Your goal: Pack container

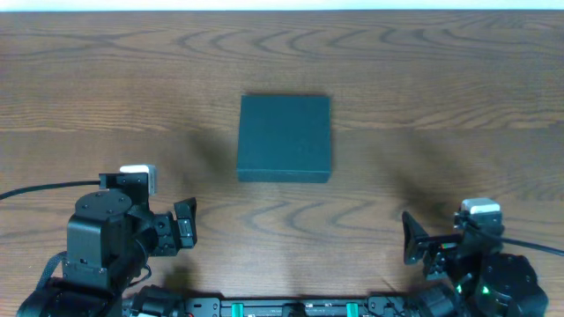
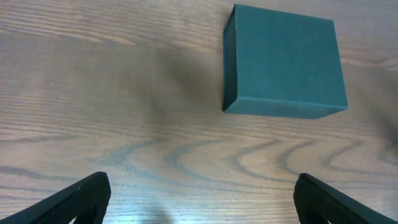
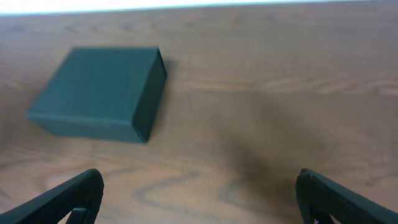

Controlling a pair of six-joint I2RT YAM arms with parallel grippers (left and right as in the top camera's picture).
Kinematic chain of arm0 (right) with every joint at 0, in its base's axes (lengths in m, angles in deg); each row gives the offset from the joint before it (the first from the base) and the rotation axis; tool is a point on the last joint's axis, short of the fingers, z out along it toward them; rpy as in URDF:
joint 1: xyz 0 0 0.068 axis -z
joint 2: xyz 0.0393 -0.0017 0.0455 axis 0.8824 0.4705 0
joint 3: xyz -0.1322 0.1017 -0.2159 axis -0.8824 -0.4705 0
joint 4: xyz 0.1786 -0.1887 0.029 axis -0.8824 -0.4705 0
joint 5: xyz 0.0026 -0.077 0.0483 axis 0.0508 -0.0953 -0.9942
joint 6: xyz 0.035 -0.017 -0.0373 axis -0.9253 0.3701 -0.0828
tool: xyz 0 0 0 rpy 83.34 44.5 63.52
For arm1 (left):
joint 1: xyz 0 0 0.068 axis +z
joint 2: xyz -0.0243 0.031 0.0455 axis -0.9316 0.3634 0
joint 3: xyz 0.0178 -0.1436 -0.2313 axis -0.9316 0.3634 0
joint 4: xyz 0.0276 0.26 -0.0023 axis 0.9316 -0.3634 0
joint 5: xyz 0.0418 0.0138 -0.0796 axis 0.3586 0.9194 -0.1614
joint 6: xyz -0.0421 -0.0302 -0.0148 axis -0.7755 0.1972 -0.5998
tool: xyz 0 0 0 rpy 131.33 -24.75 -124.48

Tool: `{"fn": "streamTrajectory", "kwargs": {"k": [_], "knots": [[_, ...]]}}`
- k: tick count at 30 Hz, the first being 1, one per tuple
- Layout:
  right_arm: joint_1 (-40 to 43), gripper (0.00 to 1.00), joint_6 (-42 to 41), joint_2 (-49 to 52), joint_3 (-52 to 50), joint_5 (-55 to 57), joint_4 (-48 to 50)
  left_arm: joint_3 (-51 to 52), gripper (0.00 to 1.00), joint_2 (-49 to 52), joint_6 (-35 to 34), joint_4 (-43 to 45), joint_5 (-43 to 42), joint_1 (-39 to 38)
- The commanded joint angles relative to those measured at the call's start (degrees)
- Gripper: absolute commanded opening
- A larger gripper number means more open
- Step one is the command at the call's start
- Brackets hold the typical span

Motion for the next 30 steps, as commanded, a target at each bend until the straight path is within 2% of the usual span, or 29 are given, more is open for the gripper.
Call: {"fn": "streamTrajectory", "kwargs": {"k": [1, 5, 15, 20, 27, 30], "knots": [[-0.5, 0.99, 0.7, -0.17, 0.33, 0.37, -2.56, 0.13, 0.95, -0.07, -0.39, -0.15, 0.04, -0.17], [-0.5, 0.99, 0.66, -0.17, 0.33, 0.28, -5.6, 0.13, 0.95, -0.07, -0.39, -0.15, 0.04, -0.17], [2.08, 0.99, 3.1, -3.82, -4.87, -2.89, 4.57, 0.13, 0.95, -0.07, -0.42, -0.15, 0.04, -0.17], [6.38, 0.99, 10.71, -9.38, -10.84, -11.74, 7.96, 0.13, 0.95, -0.07, -0.39, -0.15, 0.04, -0.17], [11.3, 0.99, 10.58, -15.26, -14.99, -11.54, 0.81, 0.13, 0.95, -0.07, -0.42, -0.15, 0.04, -0.17], [11.96, 0.99, 10.6, -15.23, -17.2, -9.99, 1.57, 0.13, 0.95, -0.07, -0.42, -0.15, 0.04, -0.17]]}}
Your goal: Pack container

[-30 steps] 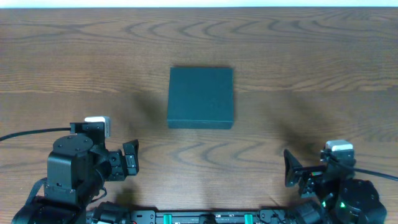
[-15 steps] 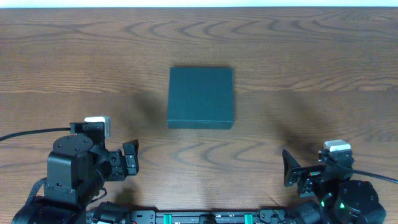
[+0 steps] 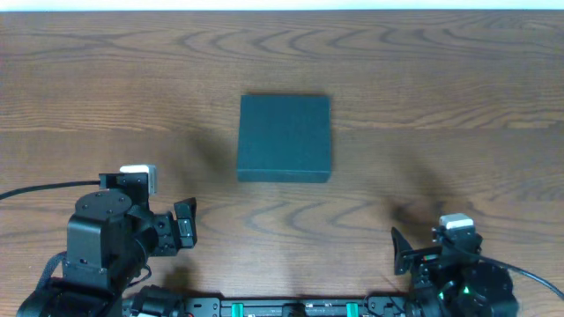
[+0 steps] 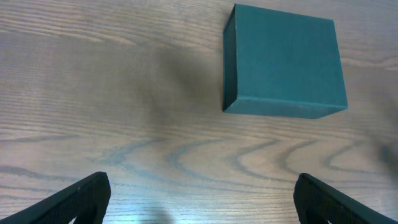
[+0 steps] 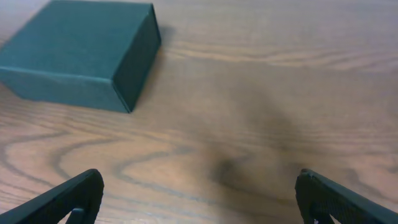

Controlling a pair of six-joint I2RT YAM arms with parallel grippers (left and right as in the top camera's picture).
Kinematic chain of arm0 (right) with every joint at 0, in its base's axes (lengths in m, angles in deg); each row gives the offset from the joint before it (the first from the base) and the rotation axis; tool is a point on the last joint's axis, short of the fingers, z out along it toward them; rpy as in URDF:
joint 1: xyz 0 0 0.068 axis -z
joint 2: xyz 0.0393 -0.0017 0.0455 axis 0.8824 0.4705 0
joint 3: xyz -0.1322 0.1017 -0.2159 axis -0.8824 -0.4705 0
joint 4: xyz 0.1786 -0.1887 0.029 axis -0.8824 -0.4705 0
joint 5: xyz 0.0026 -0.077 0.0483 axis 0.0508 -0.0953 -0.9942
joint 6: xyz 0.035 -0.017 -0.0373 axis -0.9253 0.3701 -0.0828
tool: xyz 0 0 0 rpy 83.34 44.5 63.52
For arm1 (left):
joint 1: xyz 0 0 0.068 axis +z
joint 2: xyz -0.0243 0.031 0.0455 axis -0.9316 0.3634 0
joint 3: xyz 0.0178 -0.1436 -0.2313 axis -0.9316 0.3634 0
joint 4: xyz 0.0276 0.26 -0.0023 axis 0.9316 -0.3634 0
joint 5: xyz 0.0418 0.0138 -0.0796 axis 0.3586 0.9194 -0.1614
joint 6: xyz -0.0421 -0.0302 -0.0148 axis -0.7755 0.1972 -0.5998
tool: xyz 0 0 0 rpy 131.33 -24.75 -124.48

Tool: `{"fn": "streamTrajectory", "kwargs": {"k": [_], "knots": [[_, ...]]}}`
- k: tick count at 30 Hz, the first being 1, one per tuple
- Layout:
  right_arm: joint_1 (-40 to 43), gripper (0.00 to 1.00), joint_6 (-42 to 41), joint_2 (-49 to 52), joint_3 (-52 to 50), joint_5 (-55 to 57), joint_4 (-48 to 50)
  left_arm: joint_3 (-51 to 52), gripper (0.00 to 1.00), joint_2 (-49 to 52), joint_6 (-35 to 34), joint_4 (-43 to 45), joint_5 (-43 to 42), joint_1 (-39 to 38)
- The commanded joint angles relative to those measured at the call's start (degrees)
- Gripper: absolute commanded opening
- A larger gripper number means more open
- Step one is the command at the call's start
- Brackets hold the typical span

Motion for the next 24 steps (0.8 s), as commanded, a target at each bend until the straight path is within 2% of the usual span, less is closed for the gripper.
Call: {"fn": "streamTrajectory", "kwargs": {"k": [1, 12, 24], "knots": [[0.61, 0.99, 1.18, -0.39, -1.7, 0.87, 0.48, 0.13, 0.95, -0.07, -0.39, -0.15, 0.04, -0.17], [0.48, 0.99, 1.18, -0.39, -8.2, -1.27, -0.17, 0.13, 0.95, -0.07, -0.39, -0.15, 0.04, -0.17], [0.48, 0.99, 1.42, -0.39, -9.09, -2.21, -1.81, 0.13, 0.95, -0.07, -0.39, -0.15, 0.04, -0.17]]}}
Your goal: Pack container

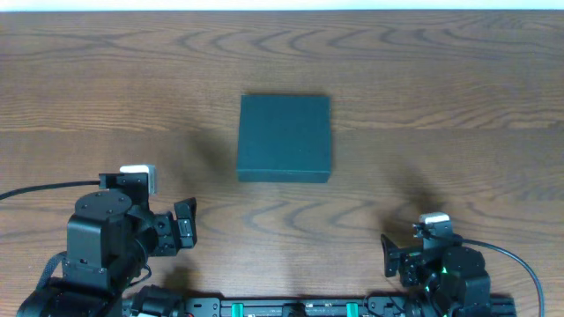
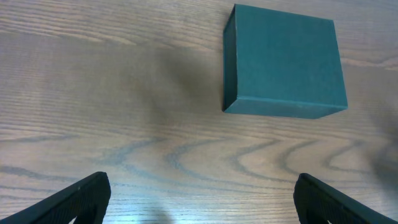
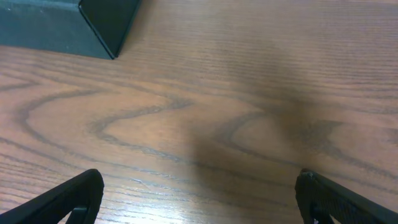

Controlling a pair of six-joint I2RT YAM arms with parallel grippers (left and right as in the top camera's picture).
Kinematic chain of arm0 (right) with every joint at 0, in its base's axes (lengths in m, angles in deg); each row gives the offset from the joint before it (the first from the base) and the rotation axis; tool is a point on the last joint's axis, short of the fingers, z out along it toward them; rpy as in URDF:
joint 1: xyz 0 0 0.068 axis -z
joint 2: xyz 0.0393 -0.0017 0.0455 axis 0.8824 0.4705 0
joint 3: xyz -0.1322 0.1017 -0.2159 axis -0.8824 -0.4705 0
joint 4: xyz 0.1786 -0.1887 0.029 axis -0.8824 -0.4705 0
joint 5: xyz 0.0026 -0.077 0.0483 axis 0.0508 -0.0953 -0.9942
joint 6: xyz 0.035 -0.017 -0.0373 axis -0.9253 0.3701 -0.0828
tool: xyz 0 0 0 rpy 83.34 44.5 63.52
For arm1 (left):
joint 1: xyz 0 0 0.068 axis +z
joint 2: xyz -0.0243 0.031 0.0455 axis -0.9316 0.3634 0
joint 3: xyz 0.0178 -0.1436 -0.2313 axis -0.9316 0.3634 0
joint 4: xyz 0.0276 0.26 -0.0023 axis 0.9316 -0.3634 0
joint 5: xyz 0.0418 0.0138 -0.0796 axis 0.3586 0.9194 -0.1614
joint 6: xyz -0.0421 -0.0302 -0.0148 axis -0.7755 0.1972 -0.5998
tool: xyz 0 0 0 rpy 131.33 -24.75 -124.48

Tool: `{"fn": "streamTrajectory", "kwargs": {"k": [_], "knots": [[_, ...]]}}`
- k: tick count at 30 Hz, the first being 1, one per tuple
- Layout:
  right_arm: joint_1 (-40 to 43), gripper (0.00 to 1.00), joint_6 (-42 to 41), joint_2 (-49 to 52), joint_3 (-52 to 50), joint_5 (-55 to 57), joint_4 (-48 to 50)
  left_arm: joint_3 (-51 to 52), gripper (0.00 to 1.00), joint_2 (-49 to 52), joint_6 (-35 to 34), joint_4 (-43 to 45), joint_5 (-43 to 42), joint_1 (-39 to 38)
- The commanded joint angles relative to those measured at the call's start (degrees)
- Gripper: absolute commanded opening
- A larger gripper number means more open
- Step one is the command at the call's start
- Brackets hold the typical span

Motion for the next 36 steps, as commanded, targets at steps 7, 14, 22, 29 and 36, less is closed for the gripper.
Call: {"fn": "streamTrajectory", "kwargs": {"k": [7, 14, 22, 29, 36], "knots": [[0.46, 0.99, 0.96, -0.37, -0.52, -0.81, -0.2, 0.13, 0.95, -0.07, -0.39, -0.15, 0.04, -0.17], [0.46, 0.99, 0.94, -0.37, -0.52, -0.81, -0.2, 0.13, 0.95, -0.07, -0.39, -0.15, 0.04, -0.17], [0.48, 0.99, 0.94, -0.37, -0.52, -0.81, -0.2, 0.13, 0.95, -0.07, -0.39, -0.15, 0.04, -0.17], [0.46, 0.99, 0.94, -0.37, -0.52, -0.81, -0.2, 1.81, 0.95, -0.7, 6.67, 1.27, 2.8, 0.63], [0.46, 0.99, 0.94, -0.37, -0.52, -0.81, -0.2, 17.4, 0.95, -11.26, 17.46, 13.11, -3.23, 7.02]]}}
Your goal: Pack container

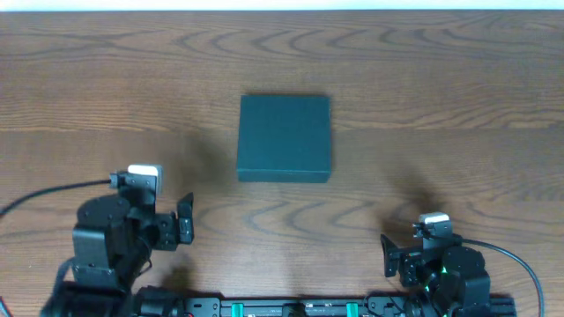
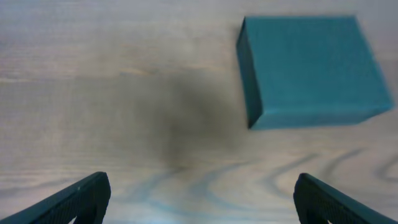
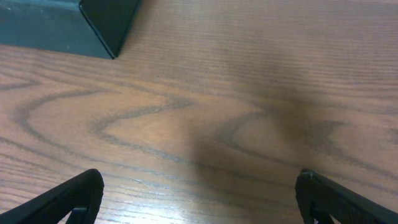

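A dark teal square box (image 1: 285, 138) with its lid on lies at the middle of the wooden table; it shows at the upper right of the left wrist view (image 2: 310, 70), and only its near corner shows at the top left of the right wrist view (image 3: 74, 25). My left gripper (image 2: 200, 198) hangs open at the near left (image 1: 181, 231), well short of the box, nothing between its fingers. My right gripper (image 3: 199, 196) stands open low over the near right of the table (image 1: 397, 257), empty too.
Bare wood-grain table (image 1: 441, 88) all round the box, with a pale edge along the far side. The arm bases and a black rail (image 1: 282, 308) occupy the near edge.
The left arm has shifted: its wrist view has tilted and blurred, and the box now sits higher and further right in it. The right arm has not moved.
Both grippers were open near the front edge, the box shut at mid-table. The right arm drew back and lowered over two moments, until only the box's corner showed in its view. The left arm stayed still until now. The box has not moved.
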Controlling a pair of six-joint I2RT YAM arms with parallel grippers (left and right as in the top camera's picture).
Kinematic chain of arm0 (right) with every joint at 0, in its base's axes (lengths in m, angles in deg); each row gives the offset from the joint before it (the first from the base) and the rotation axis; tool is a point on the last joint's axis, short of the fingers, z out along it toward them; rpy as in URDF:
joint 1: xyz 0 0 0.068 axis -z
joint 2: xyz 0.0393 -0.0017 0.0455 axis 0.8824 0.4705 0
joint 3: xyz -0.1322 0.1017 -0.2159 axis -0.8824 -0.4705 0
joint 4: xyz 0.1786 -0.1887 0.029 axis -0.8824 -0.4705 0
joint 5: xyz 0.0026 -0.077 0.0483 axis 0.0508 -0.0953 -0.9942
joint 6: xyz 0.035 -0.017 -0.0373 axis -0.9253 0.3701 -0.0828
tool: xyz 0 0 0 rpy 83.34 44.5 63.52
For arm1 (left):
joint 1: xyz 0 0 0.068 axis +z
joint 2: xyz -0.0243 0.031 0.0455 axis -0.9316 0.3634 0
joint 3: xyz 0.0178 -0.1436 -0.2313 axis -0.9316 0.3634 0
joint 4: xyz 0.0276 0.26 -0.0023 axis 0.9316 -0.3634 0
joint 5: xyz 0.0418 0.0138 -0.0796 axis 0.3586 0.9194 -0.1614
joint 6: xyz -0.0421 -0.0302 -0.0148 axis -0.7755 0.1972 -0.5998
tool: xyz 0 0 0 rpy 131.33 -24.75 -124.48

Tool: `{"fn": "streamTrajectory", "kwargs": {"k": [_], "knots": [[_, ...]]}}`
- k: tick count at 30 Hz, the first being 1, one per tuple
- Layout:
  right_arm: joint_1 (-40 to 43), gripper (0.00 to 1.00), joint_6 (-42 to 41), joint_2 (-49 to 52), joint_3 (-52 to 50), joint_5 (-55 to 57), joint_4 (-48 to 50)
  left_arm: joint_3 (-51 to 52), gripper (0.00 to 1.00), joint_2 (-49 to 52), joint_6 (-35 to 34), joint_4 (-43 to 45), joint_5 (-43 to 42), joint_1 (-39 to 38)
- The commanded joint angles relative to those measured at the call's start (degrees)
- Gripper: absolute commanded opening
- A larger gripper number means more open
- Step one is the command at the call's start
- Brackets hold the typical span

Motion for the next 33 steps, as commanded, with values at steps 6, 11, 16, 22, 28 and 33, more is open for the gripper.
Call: {"fn": "streamTrajectory", "kwargs": {"k": [6, 11, 16, 22, 28, 33], "knots": [[0.48, 0.99, 0.92, -0.37, -0.42, -0.68, -0.26, 19.43, 0.95, -19.76, -4.9, 5.27, 0.37, 1.01], [0.46, 0.99, 0.94, -0.37, -0.42, -0.68, -0.26, 25.62, 0.95, -27.23, -6.51, 5.95, -0.07, 0.92], [0.48, 0.99, 0.92, -0.37, -0.42, -0.68, -0.26, 26.29, 0.95, -30.21, -8.41, 2.19, 1.64, 0.85], [0.48, 0.99, 0.92, -0.37, -0.42, -0.68, -0.26, 26.32, 0.95, -30.21, -9.18, -2.91, 2.75, 0.85], [0.48, 0.99, 0.92, -0.37, -0.42, -0.68, -0.26, 26.32, 0.95, -30.21, -7.91, -6.08, 6.32, 0.85], [0.48, 0.99, 0.92, -0.37, -0.42, -0.68, -0.26, 26.43, 0.95, -30.21, -2.08, -6.12, 6.19, 0.85]]}}
